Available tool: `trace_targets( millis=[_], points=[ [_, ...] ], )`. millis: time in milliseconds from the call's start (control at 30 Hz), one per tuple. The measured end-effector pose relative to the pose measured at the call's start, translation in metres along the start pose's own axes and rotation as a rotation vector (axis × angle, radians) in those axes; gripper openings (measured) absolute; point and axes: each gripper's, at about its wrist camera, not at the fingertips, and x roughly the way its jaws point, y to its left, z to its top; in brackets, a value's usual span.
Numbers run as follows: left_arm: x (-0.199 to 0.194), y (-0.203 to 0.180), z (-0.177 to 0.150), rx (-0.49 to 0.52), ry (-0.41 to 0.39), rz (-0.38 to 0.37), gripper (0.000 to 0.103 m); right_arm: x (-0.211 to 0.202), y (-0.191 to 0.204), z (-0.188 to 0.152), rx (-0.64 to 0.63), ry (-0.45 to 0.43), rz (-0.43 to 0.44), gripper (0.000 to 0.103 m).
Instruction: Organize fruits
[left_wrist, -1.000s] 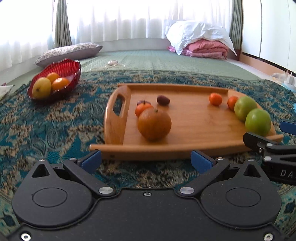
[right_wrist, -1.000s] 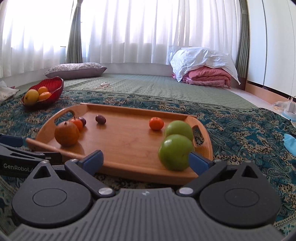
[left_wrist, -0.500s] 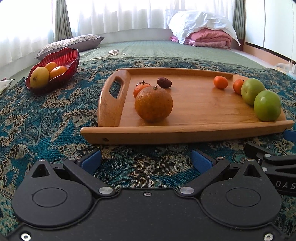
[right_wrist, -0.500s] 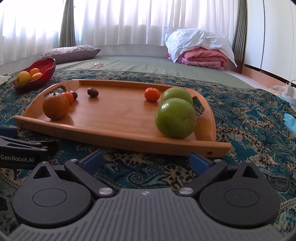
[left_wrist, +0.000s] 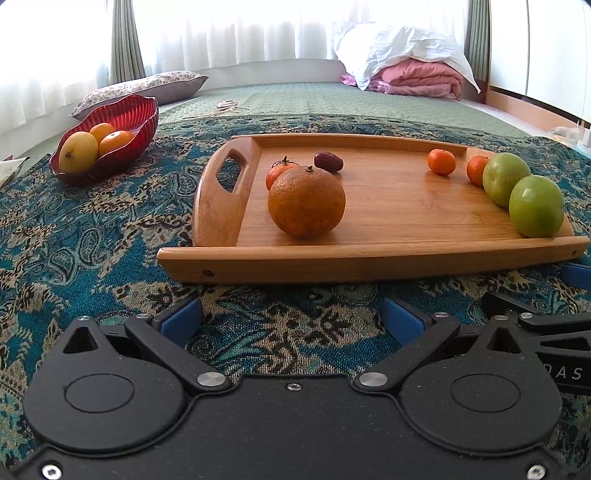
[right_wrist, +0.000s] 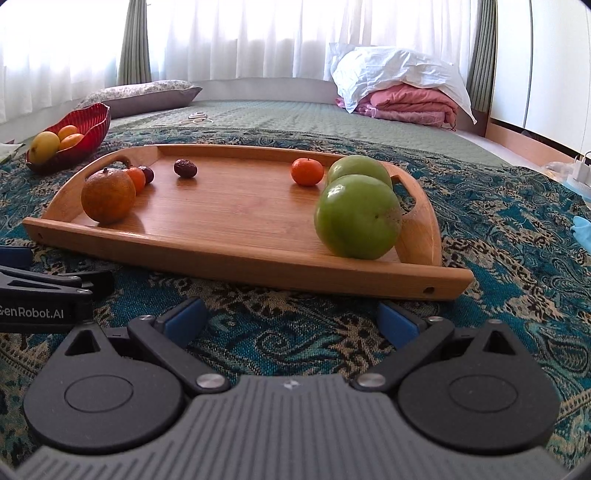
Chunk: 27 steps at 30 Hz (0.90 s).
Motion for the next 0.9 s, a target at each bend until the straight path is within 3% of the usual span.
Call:
trace_targets(
  millis=[900],
  points=[
    [-0.0003, 0.0030, -0.0006, -0.019, -0.002, -0.012, 0.103, -0.0008, 0.0005, -0.0009, 0.000, -0.002, -0.001, 0.103]
  ],
)
